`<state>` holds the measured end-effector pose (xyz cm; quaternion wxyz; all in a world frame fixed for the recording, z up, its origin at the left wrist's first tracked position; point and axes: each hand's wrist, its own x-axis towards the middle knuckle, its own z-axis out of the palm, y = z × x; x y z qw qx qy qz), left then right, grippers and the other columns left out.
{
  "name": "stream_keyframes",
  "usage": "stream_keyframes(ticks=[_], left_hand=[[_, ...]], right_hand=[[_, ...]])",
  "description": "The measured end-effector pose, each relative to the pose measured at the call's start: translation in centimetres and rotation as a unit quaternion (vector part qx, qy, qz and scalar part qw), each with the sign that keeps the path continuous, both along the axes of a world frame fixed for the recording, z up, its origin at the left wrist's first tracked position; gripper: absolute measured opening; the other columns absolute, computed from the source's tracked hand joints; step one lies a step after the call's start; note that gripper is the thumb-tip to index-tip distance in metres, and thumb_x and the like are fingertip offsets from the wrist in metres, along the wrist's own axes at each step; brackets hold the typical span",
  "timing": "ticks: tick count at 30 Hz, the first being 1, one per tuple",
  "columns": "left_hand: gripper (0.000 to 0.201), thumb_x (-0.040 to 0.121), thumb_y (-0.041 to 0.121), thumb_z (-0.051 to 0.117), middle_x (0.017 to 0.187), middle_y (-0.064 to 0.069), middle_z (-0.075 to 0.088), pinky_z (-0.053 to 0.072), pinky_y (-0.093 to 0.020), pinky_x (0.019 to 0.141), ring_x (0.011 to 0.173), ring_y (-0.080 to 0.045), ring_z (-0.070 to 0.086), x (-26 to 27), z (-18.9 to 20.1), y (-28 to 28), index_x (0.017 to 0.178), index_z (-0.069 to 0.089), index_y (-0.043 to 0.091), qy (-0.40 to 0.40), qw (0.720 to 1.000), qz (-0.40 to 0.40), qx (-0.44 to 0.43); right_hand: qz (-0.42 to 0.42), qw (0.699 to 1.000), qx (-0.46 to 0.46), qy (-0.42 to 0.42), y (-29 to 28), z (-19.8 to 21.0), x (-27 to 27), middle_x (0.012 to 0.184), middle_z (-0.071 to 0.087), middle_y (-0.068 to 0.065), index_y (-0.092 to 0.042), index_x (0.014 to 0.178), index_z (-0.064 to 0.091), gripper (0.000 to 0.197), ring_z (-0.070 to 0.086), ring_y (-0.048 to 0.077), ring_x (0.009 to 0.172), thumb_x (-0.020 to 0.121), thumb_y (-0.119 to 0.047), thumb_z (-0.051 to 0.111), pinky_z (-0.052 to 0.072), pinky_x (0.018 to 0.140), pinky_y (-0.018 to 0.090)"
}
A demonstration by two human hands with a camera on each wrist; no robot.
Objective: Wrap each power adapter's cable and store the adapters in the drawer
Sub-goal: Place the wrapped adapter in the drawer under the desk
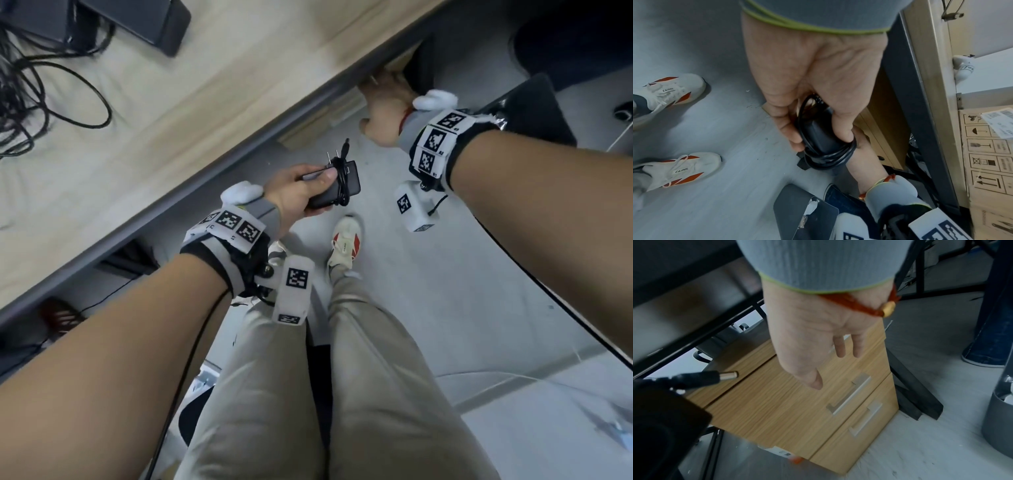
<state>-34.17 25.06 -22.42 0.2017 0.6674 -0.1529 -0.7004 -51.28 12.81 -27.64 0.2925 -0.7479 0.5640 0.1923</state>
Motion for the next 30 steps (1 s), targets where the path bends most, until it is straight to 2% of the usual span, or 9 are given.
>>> stream_keyframes(ticks=[3, 7, 10, 13, 16, 18, 22, 27, 30], left_hand=[[0.032, 0.092, 0.015, 0.066, 0.099, -0.016, 0.065, 0.054, -0.021, 0.054, 0.070, -0.025, 0.065, -0.4, 0.3, -0.4, 0.120, 0.060, 0.001, 0.004, 1.000, 0.004, -0.001], [0.026, 0.093, 0.014, 0.065, 0.104, -0.017, 0.063, 0.054, -0.021, 0.054, 0.074, -0.025, 0.065, -1.0, 0.7, -0.7, 0.116, 0.059, 0.003, 0.005, 1.000, 0.006, -0.004], [0.032, 0.092, 0.015, 0.066, 0.113, -0.019, 0.063, 0.055, -0.020, 0.055, 0.078, -0.026, 0.066, -1.7, 0.8, -0.6, 0.121, 0.060, 0.002, 0.001, 1.000, 0.003, -0.004], [0.032, 0.092, 0.017, 0.067, 0.119, -0.021, 0.063, 0.055, -0.021, 0.056, 0.081, -0.028, 0.067, -2.4, 0.5, -0.4, 0.120, 0.061, 0.003, -0.004, 1.000, -0.002, -0.005], [0.026, 0.092, 0.018, 0.067, 0.119, -0.019, 0.064, 0.055, -0.020, 0.056, 0.085, -0.029, 0.068, -2.9, 0.3, -0.3, 0.116, 0.062, 0.008, -0.010, 1.000, -0.015, -0.003], [0.026, 0.092, 0.015, 0.066, 0.120, -0.018, 0.063, 0.054, -0.019, 0.055, 0.092, -0.031, 0.066, -3.2, -0.1, -0.1, 0.117, 0.061, 0.008, -0.015, 1.000, -0.022, 0.001], [0.026, 0.092, 0.007, 0.064, 0.124, -0.015, 0.062, 0.059, -0.026, 0.062, 0.106, -0.035, 0.065, -3.8, -1.2, 0.6, 0.117, 0.060, 0.012, -0.024, 0.999, -0.031, 0.015], [0.031, 0.092, 0.007, 0.065, 0.124, -0.011, 0.061, 0.060, -0.032, 0.073, 0.110, -0.033, 0.063, -4.7, -2.0, 1.6, 0.122, 0.060, 0.011, -0.021, 0.999, -0.014, 0.042], [0.037, 0.092, 0.005, 0.065, 0.130, -0.012, 0.059, 0.060, -0.025, 0.063, 0.114, -0.033, 0.062, -5.8, -2.2, 2.4, 0.128, 0.058, 0.009, -0.025, 0.998, -0.004, 0.050]], right_hand=[[-0.012, 1.000, -0.008, -0.026, 1.0, 0.4, -1.0, 0.151, 0.030, 0.005, -0.029, 0.144, 0.039, 0.058, 0.032, 0.032, 0.138, 0.089, -0.024, 0.057, 0.034, 0.110, 0.041], [-0.002, 0.999, 0.050, 0.006, 3.1, 1.7, -2.5, 0.146, 0.038, 0.003, -0.027, 0.139, 0.048, 0.049, 0.040, 0.032, 0.131, 0.091, -0.028, 0.057, 0.039, 0.105, 0.042], [0.000, 1.000, 0.013, 0.002, 3.7, 3.5, -3.4, 0.118, 0.060, 0.011, -0.023, 0.110, 0.067, 0.026, 0.056, 0.035, 0.102, 0.093, -0.034, 0.050, 0.045, 0.082, 0.035], [-0.021, 0.996, -0.069, -0.050, 4.2, 3.6, -3.9, 0.121, 0.055, 0.009, -0.019, 0.112, 0.063, 0.027, 0.050, 0.033, 0.113, 0.092, -0.034, 0.052, 0.042, 0.086, 0.035], [0.008, 0.999, -0.035, -0.008, 5.0, 2.2, -4.3, 0.127, 0.055, 0.009, -0.019, 0.117, 0.058, 0.033, 0.048, 0.033, 0.121, 0.095, -0.040, 0.046, 0.038, 0.100, 0.040], [0.038, 0.998, -0.025, 0.034, 5.6, 1.3, -4.8, 0.115, 0.064, 0.010, -0.018, 0.106, 0.063, 0.035, 0.055, 0.033, 0.111, 0.097, -0.043, 0.039, 0.039, 0.096, 0.040], [0.000, 0.996, -0.007, 0.086, 5.9, 1.0, -5.0, 0.086, 0.061, 0.012, -0.015, 0.091, 0.065, 0.051, 0.054, 0.031, 0.079, 0.097, -0.053, 0.032, 0.042, 0.068, 0.034], [-0.003, 0.991, 0.056, 0.125, 7.7, 1.2, -6.9, 0.094, 0.062, 0.014, -0.012, 0.099, 0.064, 0.047, 0.051, 0.029, 0.081, 0.098, -0.051, 0.037, 0.039, 0.071, 0.033], [-0.020, 0.985, 0.097, 0.140, 9.4, 0.5, -8.1, 0.099, 0.063, 0.014, -0.011, 0.103, 0.064, 0.048, 0.053, 0.031, 0.083, 0.098, -0.051, 0.038, 0.040, 0.073, 0.033]])
